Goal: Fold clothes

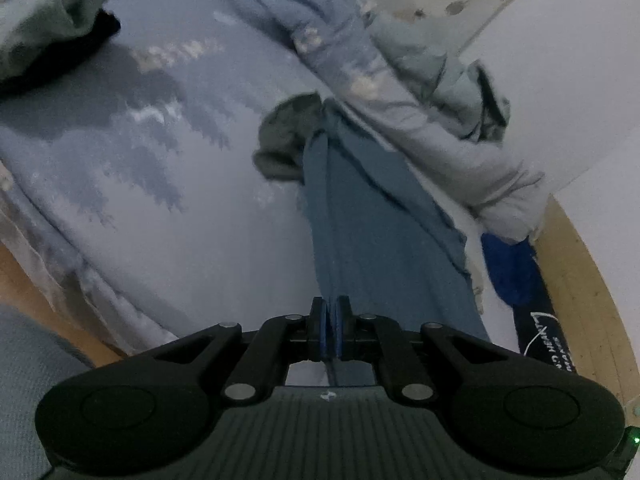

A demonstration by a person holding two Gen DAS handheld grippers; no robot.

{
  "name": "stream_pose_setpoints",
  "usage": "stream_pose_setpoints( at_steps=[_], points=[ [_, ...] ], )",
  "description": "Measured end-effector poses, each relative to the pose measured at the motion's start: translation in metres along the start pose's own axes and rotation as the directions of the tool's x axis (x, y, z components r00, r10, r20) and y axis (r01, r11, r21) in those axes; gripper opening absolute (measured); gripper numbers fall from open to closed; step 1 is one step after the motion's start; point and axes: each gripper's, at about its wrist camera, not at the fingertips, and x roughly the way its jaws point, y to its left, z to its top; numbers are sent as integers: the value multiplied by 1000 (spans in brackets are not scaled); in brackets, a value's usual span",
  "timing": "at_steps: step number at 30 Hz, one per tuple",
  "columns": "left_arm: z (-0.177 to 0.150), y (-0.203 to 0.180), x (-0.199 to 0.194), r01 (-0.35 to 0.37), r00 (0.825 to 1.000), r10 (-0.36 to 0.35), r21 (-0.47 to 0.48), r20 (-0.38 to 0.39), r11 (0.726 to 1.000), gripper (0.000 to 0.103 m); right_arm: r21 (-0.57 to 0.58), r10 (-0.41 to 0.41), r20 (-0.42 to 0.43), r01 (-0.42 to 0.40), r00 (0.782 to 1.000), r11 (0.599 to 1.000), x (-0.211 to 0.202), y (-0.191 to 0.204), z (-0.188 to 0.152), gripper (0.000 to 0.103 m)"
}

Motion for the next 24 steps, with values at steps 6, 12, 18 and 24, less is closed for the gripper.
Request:
stream_pose_setpoints(
  at_steps=[6,12,18,24],
  points=[
    [-1,5,-30,29,1000,-29,-47,13,998,9,-20,-15,-20,14,1000,1000,-21,8,-13,6],
    [-12,5,-45,25,998,-18,-98,67,995,9,-38,-33,-58,31,998,999,-40,19,-28,5],
    [5,1,-78,7,989,8,-100,146,995,9,-20,-15,7,15,1000,1000,-85,27,-23,2],
    [31,-3,-59,5,990,16,-147,142,989,9,20,29,126,-32,992,999,-101,18,11,2]
  ],
)
